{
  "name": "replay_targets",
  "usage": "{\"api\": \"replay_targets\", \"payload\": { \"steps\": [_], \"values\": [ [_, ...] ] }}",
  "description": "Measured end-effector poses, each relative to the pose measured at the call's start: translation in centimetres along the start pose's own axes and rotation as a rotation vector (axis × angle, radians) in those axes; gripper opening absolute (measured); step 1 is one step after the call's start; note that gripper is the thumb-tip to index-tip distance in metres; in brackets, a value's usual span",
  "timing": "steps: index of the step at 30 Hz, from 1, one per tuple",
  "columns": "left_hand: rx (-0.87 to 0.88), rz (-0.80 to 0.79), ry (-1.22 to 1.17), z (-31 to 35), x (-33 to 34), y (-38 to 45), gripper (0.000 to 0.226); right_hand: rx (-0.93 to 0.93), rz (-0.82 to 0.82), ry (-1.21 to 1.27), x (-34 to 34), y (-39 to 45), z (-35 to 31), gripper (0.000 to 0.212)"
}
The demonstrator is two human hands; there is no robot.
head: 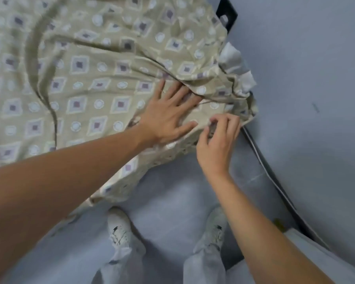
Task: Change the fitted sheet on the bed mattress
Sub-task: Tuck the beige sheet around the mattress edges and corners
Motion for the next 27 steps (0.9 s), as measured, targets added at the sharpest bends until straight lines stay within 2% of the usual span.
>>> {"api": "replay_targets", "payload": {
  "steps": [3,8,9,12,13,14,15,17,19,21,23,27],
  "values": [
    [0.025,-0.019,0.068,0.7,0.3,0.6,0.071,0.240,0.039,0.114,-0.7,-2.5,6.3,0.036],
    [0.107,-0.012,0.091,3.3,0.1,2.1,0.064,0.550,-0.114,0.235,2.9,-6.8,14.6,0.050],
    [0.125,-0.024,0.100,4.3,0.2,2.8,0.066,0.640,-0.126,0.296,3.9,-7.3,15.7,0.060],
    [0.129,-0.032,0.097,6.0,0.8,3.8,0.069,0.978,-0.125,0.625,7.8,-8.3,17.7,0.115],
    [0.127,-0.021,0.090,6.0,0.9,3.9,0.068,1.052,-0.130,0.718,9.1,-8.1,17.8,0.123],
    [0.127,-0.013,0.087,6.0,0.9,3.9,0.067,1.072,-0.125,0.798,10.1,-7.6,17.7,0.120],
    [0.129,-0.007,0.084,6.0,0.9,3.8,0.067,1.067,-0.095,0.857,10.6,-7.1,17.7,0.105],
    [0.133,-0.002,0.079,6.0,0.8,3.8,0.066,1.030,-0.011,0.902,11.2,-6.0,18.1,0.055],
    [0.162,-0.009,0.085,6.2,0.4,4.1,0.066,1.016,0.042,0.869,11.2,-5.5,18.7,0.023],
    [0.201,-0.004,0.098,6.2,-0.6,5.3,0.067,1.016,0.076,0.787,10.9,-5.2,20.1,0.015],
    [0.241,0.008,0.113,6.3,-1.7,7.3,0.070,1.018,0.075,0.602,10.3,-5.1,22.0,0.019],
    [0.381,-0.009,0.153,7.4,-1.9,10.2,0.070,1.075,-0.022,0.292,11.0,-6.2,26.5,0.023]
  ]
}}
Point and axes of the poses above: each hand's wrist, its own y-axis towards the middle knuckle, its own x-axis out of the palm, z = x × y, the point moved 9 cm from there along y, towards the middle knuckle, and after that the axes turned 1 degree about y, right-handed, at the moved point
